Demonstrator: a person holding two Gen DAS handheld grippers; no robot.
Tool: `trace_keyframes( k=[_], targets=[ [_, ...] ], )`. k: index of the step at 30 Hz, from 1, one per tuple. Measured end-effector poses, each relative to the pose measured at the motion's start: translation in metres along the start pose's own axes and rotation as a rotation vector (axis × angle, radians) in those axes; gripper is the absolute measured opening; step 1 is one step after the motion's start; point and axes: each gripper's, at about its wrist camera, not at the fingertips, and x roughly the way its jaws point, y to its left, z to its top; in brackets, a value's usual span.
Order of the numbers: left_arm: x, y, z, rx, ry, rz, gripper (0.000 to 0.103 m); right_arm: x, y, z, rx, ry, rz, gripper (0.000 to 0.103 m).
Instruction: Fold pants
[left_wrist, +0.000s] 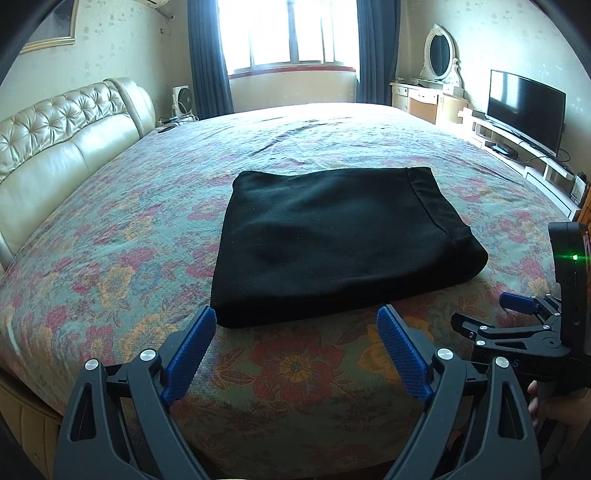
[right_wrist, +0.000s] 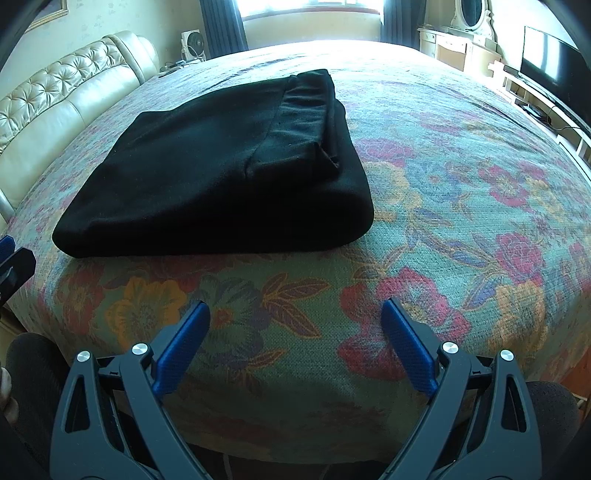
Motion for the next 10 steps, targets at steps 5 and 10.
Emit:
trace_keyframes(
  k=[5, 10],
  targets=[
    [0.0048, 0.0036, -0.0024, -0.042, 0.022, 0.005, 0.088, -0.0015, -0.0018, 0.0007, 0.009, 0.0, 0.007, 0.094],
    [0.0094, 0.0059, -0.003, -0.048, 0.047, 0.013, 0.088, -0.0014, -0.0053, 0.0011, 0.014, -0.003, 0.012, 0.094]
  ],
)
